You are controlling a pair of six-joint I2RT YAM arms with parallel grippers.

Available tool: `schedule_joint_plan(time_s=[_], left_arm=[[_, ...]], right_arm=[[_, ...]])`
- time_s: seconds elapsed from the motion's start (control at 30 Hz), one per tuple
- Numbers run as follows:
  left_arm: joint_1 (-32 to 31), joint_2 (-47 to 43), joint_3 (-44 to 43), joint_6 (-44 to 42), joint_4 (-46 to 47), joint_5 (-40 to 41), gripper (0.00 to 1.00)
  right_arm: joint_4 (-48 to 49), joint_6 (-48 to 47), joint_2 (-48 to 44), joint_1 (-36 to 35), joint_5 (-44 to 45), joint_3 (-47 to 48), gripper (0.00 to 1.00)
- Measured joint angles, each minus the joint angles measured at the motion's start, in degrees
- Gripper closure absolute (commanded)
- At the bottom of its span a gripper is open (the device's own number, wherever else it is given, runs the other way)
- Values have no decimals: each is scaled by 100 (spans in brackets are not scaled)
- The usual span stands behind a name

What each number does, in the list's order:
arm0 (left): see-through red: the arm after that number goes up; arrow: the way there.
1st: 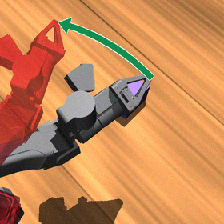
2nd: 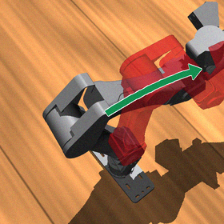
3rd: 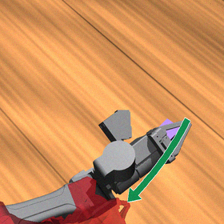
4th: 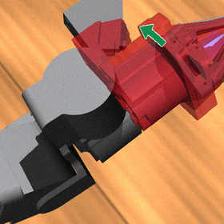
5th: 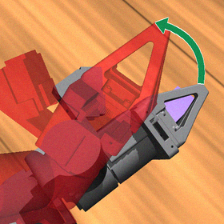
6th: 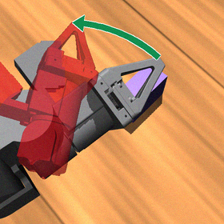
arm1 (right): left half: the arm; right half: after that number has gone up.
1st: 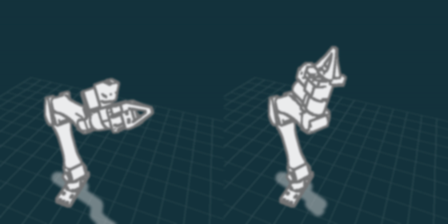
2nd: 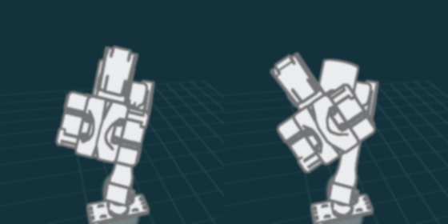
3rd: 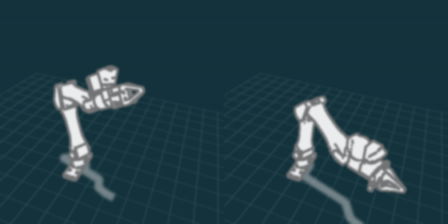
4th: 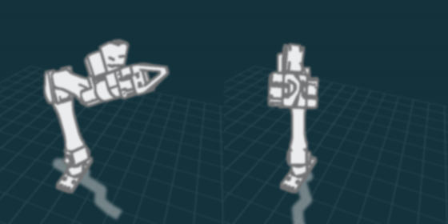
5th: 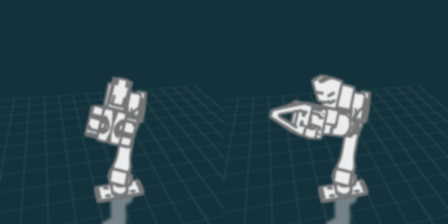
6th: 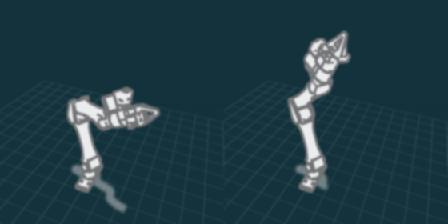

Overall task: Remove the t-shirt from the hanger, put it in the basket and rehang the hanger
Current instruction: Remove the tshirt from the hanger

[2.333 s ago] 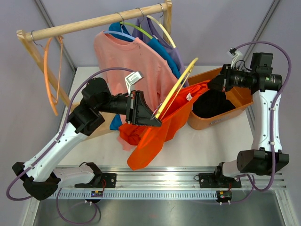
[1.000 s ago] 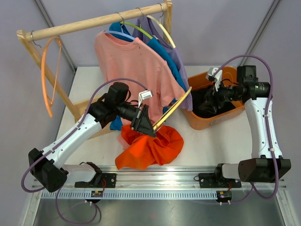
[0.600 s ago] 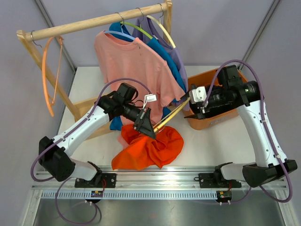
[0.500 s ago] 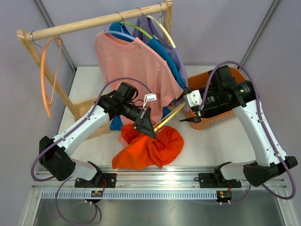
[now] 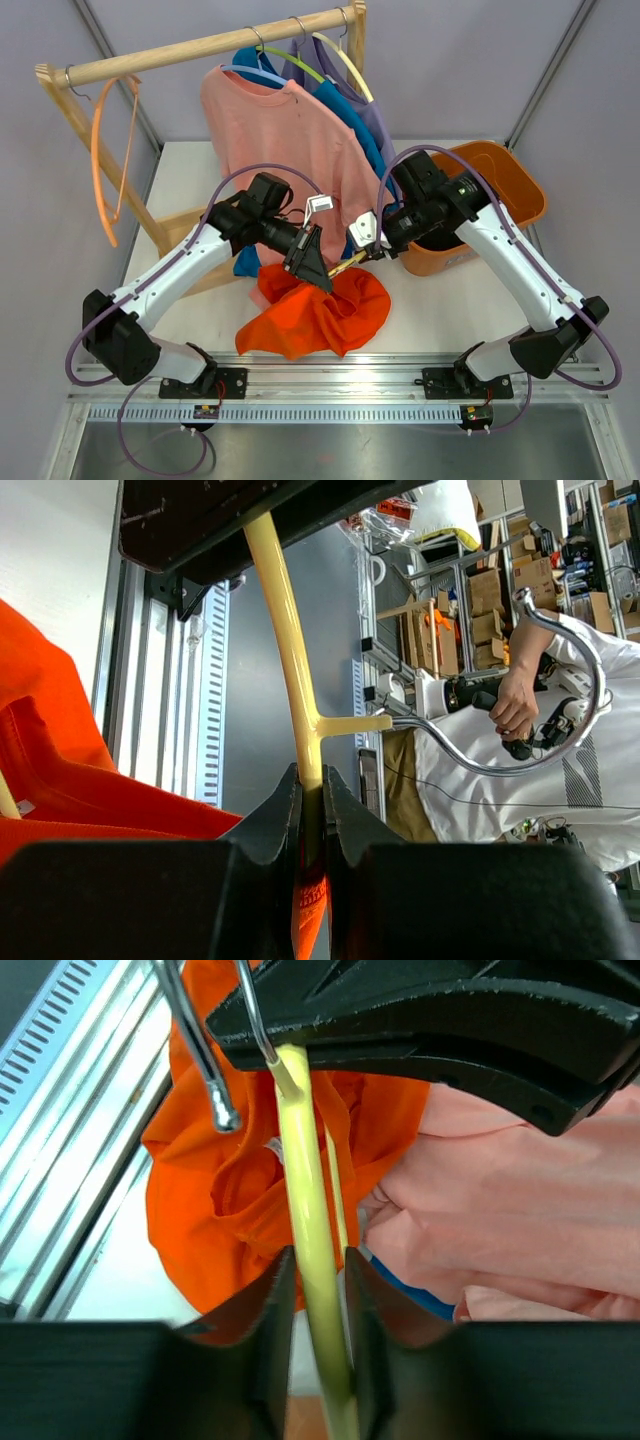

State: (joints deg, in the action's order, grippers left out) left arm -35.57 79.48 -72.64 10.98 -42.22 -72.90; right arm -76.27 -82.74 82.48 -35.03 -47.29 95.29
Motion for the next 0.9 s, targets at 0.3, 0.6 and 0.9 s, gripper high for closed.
schedule_joint_plan(time_s=[0.3,0.6,0.9], left_arm=[[308,-302,-31,157,352,501,82],[557,-1182,-240,684,1025,2371,35],[446,-1838,-240,1080,752,4520,28]], right_arm=[[321,841,-76,-50,385,-22,100],[420,2081,-498,85,1154,-184,100],[343,3403,-350,968,1217,-129,100]])
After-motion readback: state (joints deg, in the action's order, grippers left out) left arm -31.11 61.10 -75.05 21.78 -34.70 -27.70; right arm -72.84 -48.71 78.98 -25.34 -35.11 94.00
